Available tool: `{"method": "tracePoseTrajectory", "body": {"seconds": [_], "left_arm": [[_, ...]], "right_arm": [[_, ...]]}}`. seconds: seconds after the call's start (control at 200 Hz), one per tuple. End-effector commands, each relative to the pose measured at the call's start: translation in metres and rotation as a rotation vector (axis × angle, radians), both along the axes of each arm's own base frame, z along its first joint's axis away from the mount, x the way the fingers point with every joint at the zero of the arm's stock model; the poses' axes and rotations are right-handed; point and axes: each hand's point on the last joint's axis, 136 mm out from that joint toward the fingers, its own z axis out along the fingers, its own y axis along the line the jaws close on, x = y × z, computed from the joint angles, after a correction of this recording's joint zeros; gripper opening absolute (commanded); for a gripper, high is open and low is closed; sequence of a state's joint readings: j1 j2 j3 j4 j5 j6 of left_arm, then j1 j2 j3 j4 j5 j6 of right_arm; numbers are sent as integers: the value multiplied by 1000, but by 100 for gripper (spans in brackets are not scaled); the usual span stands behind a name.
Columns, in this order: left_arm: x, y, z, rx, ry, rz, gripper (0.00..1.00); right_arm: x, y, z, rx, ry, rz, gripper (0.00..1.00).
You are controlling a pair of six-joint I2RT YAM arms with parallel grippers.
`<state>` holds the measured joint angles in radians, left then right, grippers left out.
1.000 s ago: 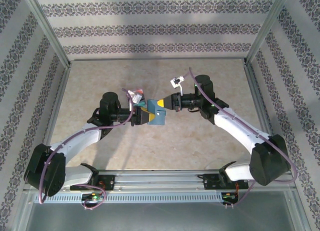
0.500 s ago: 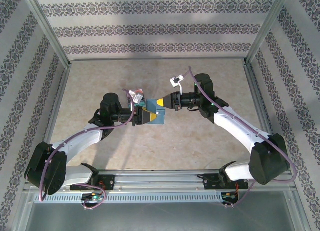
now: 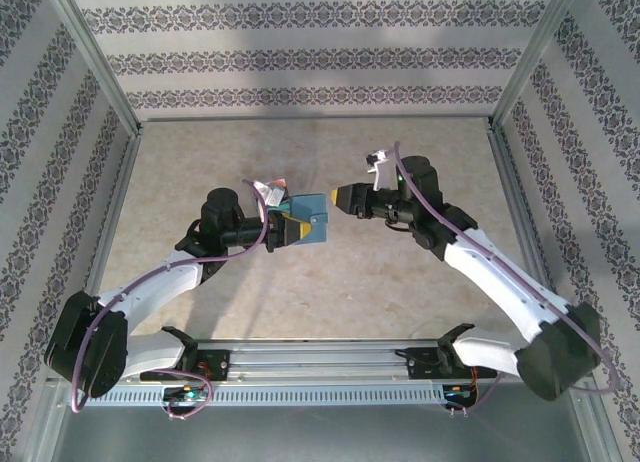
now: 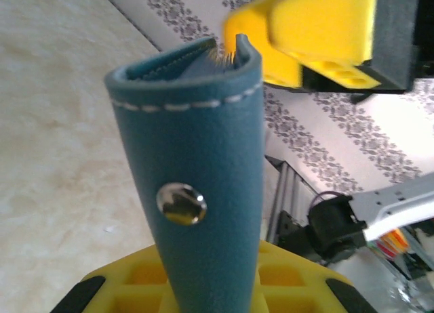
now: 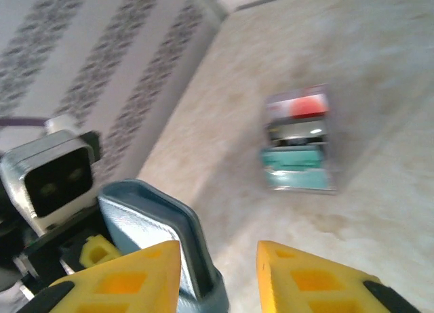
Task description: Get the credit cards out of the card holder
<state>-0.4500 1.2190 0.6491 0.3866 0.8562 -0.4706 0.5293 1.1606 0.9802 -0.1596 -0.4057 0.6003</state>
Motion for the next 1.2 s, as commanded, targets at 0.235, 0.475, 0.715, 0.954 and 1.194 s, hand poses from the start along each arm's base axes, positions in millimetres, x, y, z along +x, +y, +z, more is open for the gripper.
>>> {"method": "tracePoseTrajectory", "body": {"seconds": [0.235,0.475,0.715,0.954,1.194], "left_arm": [[17,4,-7,52,-108,91,4],[17,-1,-13,64,-121,75,4],[13,0,-14,69,-133,67,4],[12,-2,-9,60,-146,60,4],[14,-4,-4,45,-152,64,5]], "right_arm": [[-17,-10,-18,-157,87,-276,23],[-12,35,-20,-131,123,-189,21],[-5,48,-33,-148,158,-180,25],[-8,60,-37,-123,177,-134,34],[-13,65,-38,-138,179,-99,42]]}}
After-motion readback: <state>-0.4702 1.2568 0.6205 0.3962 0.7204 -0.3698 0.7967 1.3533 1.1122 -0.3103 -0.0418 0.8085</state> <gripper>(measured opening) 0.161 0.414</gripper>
